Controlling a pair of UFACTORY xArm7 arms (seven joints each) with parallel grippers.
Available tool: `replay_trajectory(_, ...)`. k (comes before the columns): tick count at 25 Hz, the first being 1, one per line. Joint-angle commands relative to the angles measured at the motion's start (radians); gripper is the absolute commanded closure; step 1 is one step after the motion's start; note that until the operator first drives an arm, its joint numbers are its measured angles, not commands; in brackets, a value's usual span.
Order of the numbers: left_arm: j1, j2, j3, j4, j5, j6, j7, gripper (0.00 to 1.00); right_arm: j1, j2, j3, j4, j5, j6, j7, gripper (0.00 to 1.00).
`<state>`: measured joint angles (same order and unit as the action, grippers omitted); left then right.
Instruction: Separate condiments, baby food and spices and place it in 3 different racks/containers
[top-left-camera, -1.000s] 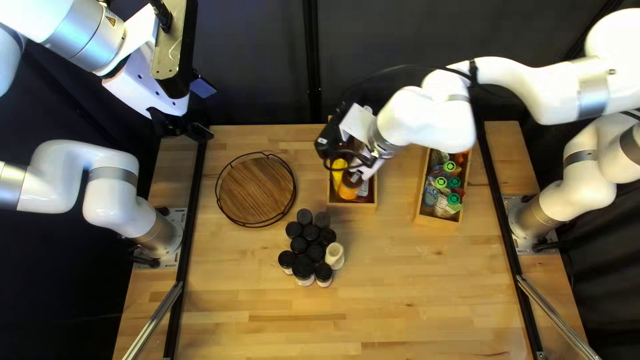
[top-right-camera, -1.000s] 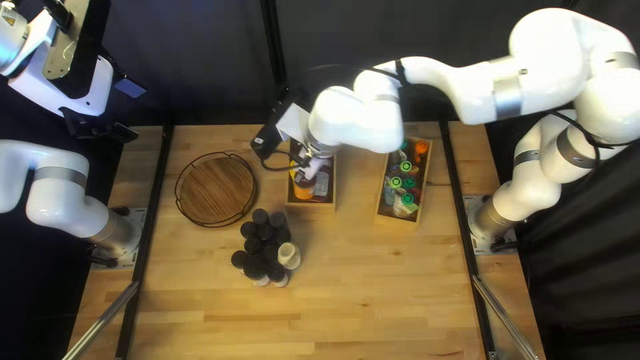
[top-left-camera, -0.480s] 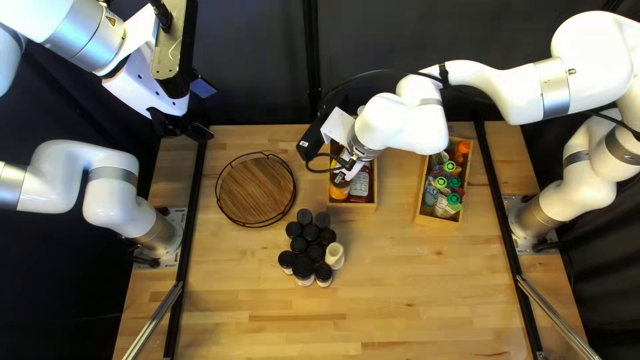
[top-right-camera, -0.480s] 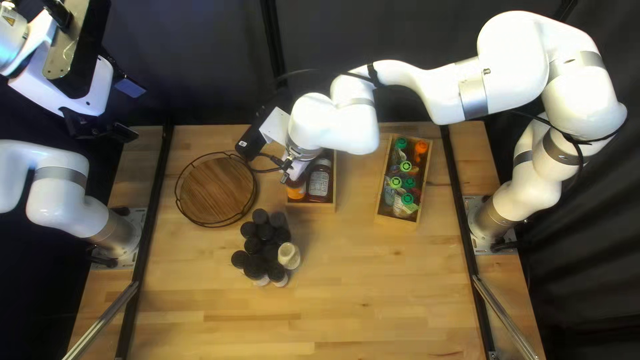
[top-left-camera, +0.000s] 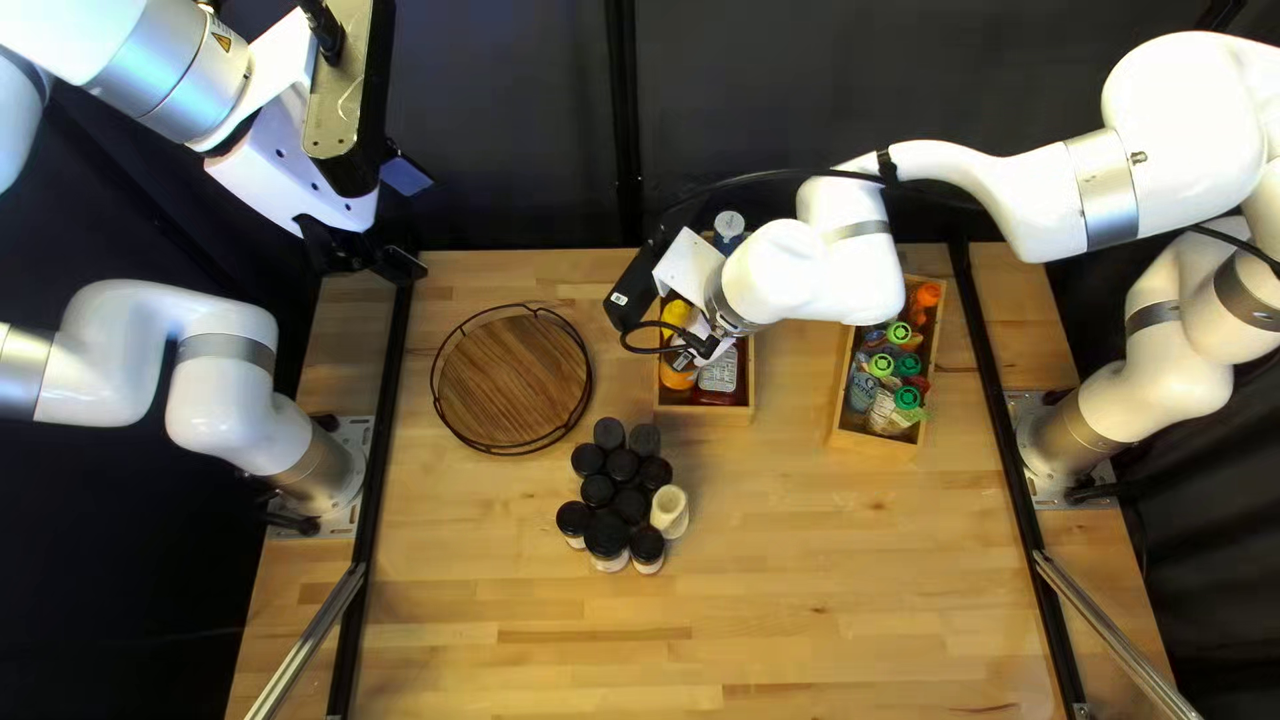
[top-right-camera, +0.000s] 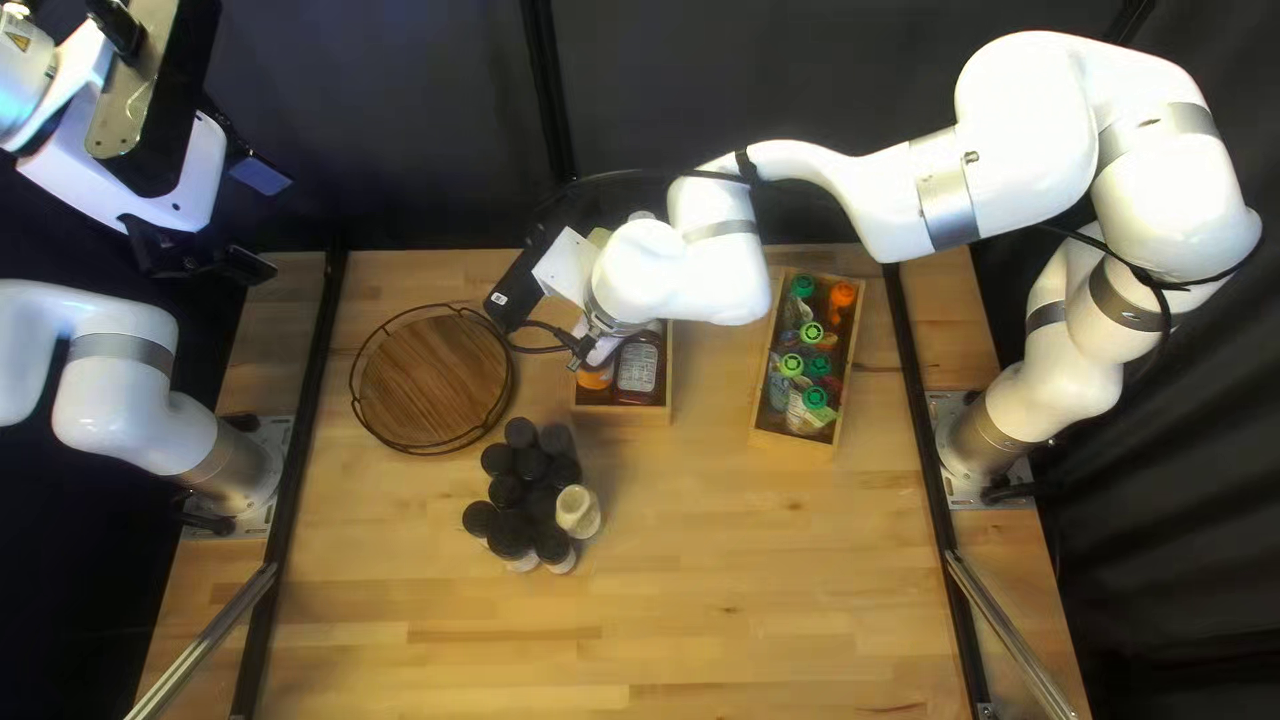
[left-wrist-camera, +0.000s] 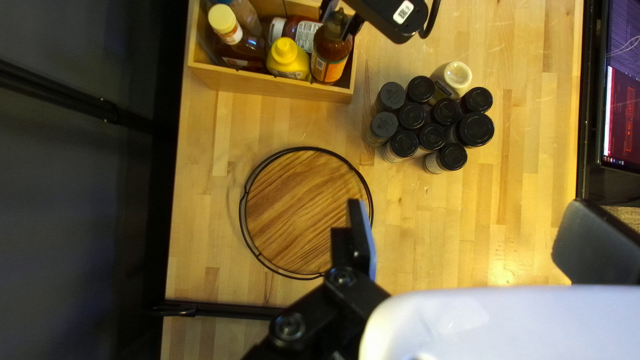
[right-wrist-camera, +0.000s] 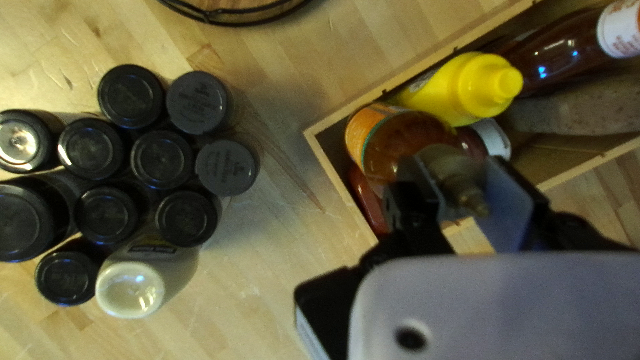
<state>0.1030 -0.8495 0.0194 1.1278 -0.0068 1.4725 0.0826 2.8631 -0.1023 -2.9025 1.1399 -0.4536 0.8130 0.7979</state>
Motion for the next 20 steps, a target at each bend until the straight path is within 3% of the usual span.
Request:
replay_trajectory(1,0.0,0.0,0.0,0.0,0.0,0.0,0.0,0.0,0.0,-0.005,-0.001,-0.014,-0.006,-0.014,0.01,1.0)
replay_trajectory(10,0.0,0.0,0.0,0.0,0.0,0.0,0.0,0.0,0.0,-0.028,-0.003,-0.013,-0.009,-0.026,0.022,0.99)
replay_trajectory(11,0.0,0.0,0.0,0.0,0.0,0.0,0.0,0.0,-0.001,-0.029,-0.003,-0.011,-0.006,-0.024,0.021,0.84)
replay_trajectory(12,0.0,0.0,0.0,0.0,0.0,0.0,0.0,0.0,-0.001,-0.032,-0.003,-0.003,-0.003,-0.019,0.019,0.19)
replay_trajectory(13,0.0,0.0,0.0,0.0,0.0,0.0,0.0,0.0,-0.001,-0.033,-0.002,0.001,0.0,-0.014,0.017,0.06)
replay_trajectory(15,0.0,0.0,0.0,0.0,0.0,0.0,0.0,0.0,0.0,-0.033,-0.001,0.006,0.005,-0.008,0.015,0.0)
replay_trajectory(20,0.0,0.0,0.0,0.0,0.0,0.0,0.0,0.0,0.001,-0.016,0.006,0.023,0.035,0.022,-0.01,0.0)
